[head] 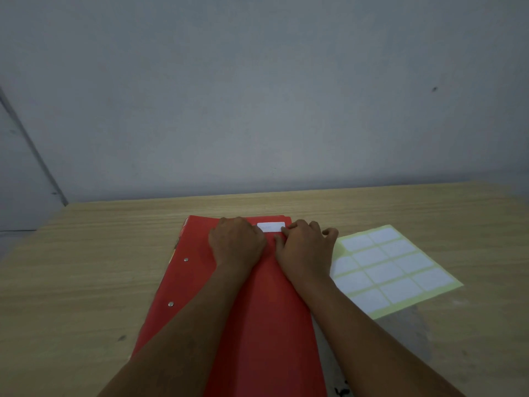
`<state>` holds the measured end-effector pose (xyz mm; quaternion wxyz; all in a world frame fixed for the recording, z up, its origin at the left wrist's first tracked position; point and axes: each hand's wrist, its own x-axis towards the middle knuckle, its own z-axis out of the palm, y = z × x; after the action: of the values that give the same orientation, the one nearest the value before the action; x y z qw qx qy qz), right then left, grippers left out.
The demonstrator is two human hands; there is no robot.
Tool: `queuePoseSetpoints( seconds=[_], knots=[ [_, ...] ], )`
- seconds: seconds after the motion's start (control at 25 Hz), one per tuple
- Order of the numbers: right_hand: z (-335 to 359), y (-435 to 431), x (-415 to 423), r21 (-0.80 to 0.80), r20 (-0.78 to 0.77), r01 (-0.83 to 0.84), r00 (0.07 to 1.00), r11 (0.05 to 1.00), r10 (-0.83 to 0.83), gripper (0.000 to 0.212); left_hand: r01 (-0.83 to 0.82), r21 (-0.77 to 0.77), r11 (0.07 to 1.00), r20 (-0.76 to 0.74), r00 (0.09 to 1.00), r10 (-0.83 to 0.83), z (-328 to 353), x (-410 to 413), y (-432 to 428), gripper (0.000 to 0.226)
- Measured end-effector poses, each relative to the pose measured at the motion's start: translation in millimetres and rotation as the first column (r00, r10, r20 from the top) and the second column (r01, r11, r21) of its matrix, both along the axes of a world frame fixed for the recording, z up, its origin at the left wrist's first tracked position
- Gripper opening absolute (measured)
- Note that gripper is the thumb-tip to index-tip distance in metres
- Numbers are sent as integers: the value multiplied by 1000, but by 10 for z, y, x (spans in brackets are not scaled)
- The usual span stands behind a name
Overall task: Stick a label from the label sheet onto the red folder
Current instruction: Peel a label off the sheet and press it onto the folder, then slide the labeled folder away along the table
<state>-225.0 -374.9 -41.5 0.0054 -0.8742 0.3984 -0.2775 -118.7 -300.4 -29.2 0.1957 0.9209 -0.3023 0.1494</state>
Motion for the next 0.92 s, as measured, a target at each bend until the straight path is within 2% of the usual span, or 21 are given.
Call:
queuePoseSetpoints(
  seconds=[0.08, 0.24, 0.32, 0.44, 0.56, 0.76, 0.92],
  knots=[
    [34, -3, -8, 21, -6, -1, 1000, 1000, 1, 33, -36, -25, 999, -68, 997, 34, 24, 17, 12, 32],
    [117, 10, -31, 64, 14, -9, 1000, 998, 8, 31, -20, -200, 980, -198, 980, -21, 81, 41, 80, 28],
    [149, 15, -53, 142, 115, -38, 993, 989, 22, 23, -10, -240, 971, -184, 982, -36, 100, 72, 187, 27],
    [292, 28, -133, 279, 274, -98, 961, 955, 19, 13, -24, -237, 971, -83, 997, 4, 159, 148, 473, 28],
    [448, 93, -220, 306, 193, -80, 981, 949, 21, 11, -112, -149, 982, -76, 992, 102, 235, 234, 739, 29],
    [518, 371, -454, 492, -20, 26, 1000, 870, -18, 53, -212, -67, 975, -193, 962, 196, 263, 165, 1062, 37],
    [500, 587, -683, 493, -84, 69, 996, 867, -32, 69, -209, -70, 975, -239, 953, 187, 246, 14, 1226, 40]
  ],
)
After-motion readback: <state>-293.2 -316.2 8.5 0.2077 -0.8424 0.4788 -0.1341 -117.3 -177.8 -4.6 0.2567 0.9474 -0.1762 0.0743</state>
